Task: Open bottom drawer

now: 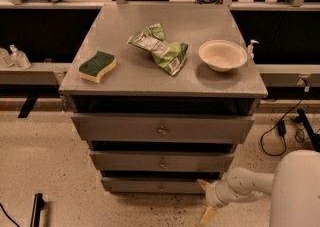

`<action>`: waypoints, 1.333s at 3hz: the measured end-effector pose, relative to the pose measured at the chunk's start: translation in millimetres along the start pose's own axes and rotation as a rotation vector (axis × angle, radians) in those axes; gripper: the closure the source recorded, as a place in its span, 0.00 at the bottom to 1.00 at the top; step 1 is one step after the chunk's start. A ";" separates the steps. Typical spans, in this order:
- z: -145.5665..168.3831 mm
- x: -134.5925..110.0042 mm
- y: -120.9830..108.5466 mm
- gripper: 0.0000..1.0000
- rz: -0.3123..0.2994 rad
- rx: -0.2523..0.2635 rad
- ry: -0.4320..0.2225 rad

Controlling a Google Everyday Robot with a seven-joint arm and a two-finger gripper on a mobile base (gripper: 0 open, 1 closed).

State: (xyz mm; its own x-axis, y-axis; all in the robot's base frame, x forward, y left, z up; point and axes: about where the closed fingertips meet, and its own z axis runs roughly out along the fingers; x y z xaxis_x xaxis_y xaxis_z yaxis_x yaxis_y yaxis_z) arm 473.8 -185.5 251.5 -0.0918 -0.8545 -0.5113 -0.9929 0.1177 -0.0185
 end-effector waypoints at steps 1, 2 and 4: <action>10.6 9.0 -22.0 0.00 0.019 0.021 -0.036; 21.3 14.9 -38.0 0.00 0.036 0.033 -0.056; 38.3 27.9 -56.0 0.00 0.064 0.049 -0.055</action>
Offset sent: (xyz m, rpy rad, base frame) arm 0.0603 -0.0108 -0.0380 0.0734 -0.0268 -0.0744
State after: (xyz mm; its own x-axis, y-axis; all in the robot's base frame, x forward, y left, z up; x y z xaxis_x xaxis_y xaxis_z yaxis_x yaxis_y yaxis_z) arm 529.8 -196.5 205.3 -0.1492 -0.8157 -0.5589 -0.9802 0.1966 -0.0253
